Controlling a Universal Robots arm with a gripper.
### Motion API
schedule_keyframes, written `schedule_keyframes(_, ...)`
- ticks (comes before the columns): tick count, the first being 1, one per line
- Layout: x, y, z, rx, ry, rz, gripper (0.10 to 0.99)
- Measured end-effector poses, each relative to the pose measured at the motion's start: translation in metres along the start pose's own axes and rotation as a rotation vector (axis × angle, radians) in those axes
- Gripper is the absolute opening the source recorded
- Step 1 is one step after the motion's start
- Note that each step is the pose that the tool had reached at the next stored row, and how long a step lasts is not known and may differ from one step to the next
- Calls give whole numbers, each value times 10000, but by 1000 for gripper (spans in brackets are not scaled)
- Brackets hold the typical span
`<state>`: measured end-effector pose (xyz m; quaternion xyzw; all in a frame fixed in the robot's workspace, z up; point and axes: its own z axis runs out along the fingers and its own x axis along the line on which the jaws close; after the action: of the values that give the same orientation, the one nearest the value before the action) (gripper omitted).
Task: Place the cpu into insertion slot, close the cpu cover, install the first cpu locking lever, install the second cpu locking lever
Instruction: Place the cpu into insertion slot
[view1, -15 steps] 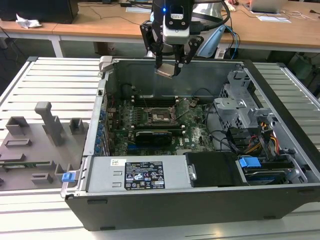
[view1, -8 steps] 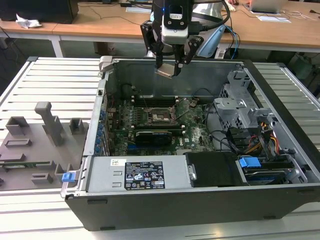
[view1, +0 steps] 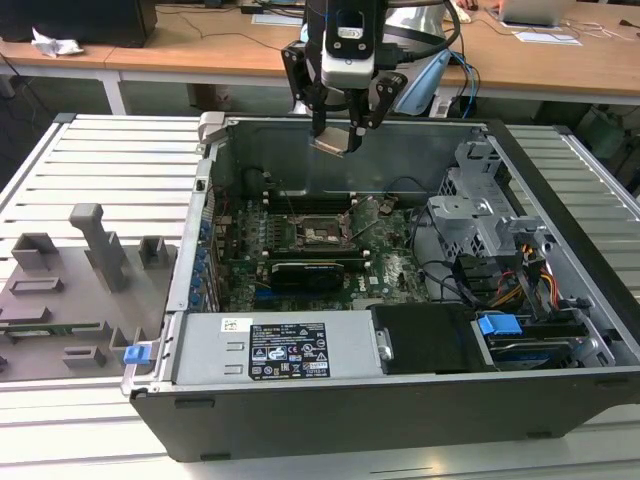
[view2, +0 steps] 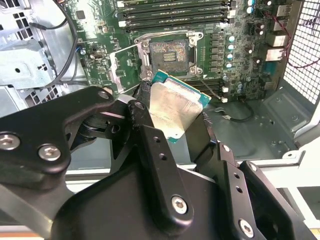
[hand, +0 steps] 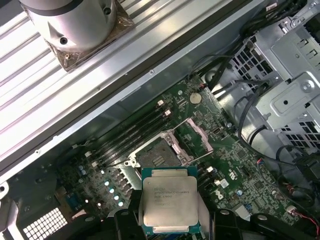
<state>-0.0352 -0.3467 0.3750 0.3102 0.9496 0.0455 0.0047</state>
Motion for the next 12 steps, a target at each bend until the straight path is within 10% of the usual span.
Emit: schedule_keyframes(12,0,0,0,-8,-35,391,525)
